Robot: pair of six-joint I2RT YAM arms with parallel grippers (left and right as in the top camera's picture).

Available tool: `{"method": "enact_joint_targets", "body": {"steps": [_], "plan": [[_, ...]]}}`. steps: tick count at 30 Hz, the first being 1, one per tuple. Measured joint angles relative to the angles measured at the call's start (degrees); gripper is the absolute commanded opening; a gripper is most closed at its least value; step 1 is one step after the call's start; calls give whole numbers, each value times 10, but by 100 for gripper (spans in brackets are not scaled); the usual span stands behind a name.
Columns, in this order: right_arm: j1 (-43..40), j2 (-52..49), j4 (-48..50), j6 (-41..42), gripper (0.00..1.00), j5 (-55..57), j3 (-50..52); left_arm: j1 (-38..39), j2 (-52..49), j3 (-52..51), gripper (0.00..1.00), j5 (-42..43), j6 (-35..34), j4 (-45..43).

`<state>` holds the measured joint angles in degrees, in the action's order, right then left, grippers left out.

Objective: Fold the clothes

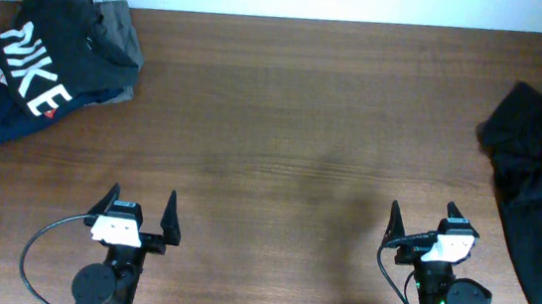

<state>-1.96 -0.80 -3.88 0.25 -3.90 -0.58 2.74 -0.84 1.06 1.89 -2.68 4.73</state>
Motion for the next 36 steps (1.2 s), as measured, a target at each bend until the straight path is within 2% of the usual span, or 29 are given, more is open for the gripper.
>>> {"method": "enact_joint_targets", "body": {"steps": [29, 36], "plan": [[0, 0, 3, 2, 99, -5, 0, 0, 0, 0, 99, 0, 0, 0], [0, 0, 29, 117, 99, -205, 0, 0, 0, 0, 99, 0, 0, 0]]}}
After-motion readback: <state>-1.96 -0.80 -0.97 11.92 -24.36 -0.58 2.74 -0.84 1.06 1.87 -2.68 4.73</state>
